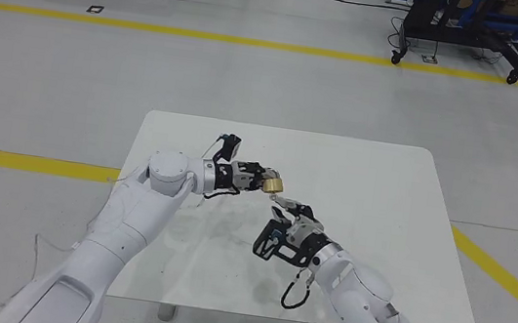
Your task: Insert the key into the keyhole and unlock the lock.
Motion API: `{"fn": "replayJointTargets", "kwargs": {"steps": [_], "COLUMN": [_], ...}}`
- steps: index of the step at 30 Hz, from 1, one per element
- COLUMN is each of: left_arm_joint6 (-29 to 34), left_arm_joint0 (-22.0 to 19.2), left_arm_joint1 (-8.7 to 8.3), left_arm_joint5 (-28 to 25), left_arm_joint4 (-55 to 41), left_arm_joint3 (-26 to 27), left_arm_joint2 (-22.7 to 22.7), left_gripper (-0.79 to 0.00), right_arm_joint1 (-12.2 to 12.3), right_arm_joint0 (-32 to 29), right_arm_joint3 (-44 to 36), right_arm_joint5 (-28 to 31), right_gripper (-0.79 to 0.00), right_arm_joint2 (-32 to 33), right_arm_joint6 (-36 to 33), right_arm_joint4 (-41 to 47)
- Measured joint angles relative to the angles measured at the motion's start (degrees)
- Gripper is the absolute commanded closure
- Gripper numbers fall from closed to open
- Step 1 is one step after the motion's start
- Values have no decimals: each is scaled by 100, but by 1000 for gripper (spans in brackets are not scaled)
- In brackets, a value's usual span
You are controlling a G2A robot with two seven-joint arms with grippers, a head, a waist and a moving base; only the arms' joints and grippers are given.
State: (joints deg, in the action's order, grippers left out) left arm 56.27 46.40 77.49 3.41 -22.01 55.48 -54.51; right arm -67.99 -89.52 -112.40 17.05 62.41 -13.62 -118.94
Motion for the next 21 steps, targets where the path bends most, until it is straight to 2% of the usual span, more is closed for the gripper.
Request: {"fn": "replayJointTargets", "kwargs": {"steps": [7,10,12,21], "left_arm_joint6": [19,56,68,143], "left_arm_joint0": [-21,-34,-41,-55], "left_arm_joint1": [13,18,21,27], "left_arm_joint5": [5,9,8,-54], "left_arm_joint4": [13,43,51,121], "left_arm_joint3": [-27,-42,-51,-57], "left_arm_joint2": [34,59,71,112], "left_gripper": [0,0,0,0], "right_arm_joint1": [-50,-72,-88,-138], "right_arm_joint0": [74,100,108,44], "right_arm_joint3": [23,38,41,103], "right_arm_joint5": [-278,-355,-418,-668], "right_gripper": [-222,-142,0,0], "right_arm_joint2": [-244,-331,-385,-250], "right_arm_joint6": [-238,-359,-441,-555], "right_arm_joint4": [-328,-449,-503,-5]}}
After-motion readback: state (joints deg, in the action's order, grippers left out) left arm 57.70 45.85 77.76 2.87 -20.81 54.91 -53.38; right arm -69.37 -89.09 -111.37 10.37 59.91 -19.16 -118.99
